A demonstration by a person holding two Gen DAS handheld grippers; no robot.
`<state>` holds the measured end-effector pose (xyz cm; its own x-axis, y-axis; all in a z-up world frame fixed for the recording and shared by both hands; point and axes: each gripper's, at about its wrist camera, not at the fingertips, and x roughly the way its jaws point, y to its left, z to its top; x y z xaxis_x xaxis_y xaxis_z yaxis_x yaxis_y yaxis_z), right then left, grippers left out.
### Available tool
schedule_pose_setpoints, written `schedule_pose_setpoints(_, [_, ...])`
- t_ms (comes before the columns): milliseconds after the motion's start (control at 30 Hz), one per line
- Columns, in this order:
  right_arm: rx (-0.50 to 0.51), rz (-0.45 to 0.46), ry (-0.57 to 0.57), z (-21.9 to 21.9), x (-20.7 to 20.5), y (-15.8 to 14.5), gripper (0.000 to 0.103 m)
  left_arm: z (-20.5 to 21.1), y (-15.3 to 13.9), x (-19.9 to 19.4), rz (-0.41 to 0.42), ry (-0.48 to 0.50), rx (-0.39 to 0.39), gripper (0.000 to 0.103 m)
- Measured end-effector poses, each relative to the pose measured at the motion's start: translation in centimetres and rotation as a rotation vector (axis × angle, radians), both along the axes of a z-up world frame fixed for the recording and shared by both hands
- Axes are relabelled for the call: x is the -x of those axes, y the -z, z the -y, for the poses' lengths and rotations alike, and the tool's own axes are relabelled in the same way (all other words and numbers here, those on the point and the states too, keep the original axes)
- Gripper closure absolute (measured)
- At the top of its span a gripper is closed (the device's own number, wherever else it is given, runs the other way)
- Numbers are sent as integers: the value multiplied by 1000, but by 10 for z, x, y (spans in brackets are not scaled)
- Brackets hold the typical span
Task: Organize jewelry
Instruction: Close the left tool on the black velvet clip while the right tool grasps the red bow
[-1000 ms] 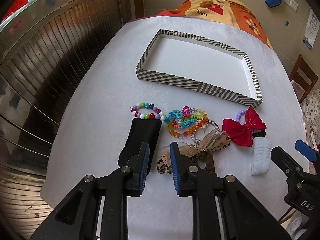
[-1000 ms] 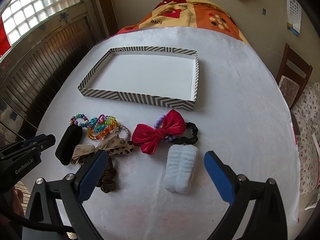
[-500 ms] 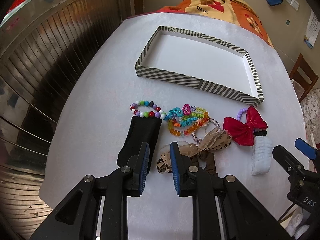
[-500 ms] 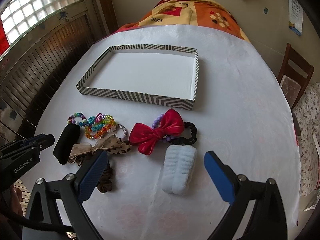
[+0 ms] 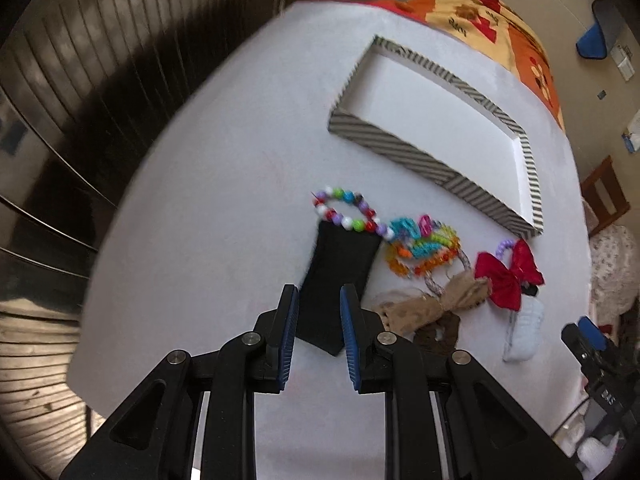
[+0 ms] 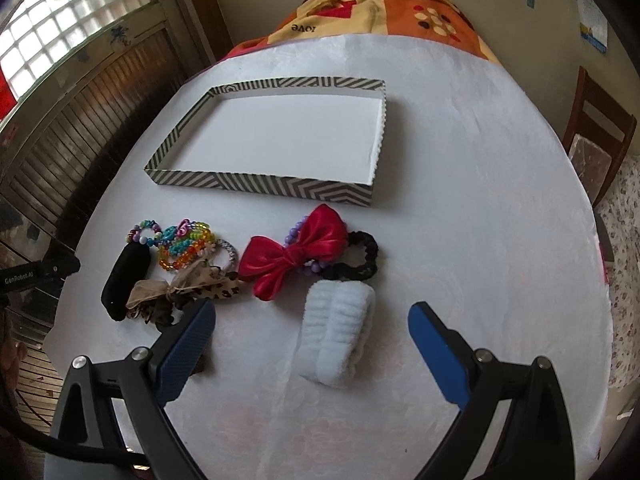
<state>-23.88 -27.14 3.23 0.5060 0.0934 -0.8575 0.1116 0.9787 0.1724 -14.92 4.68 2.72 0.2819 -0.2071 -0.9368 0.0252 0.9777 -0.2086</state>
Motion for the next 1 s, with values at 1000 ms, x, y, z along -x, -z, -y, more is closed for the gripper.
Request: schedule_pose_setpoints(1000, [-120,-99,-66,-8,-62,46,43,32,52,-31,-73,124,-30,85])
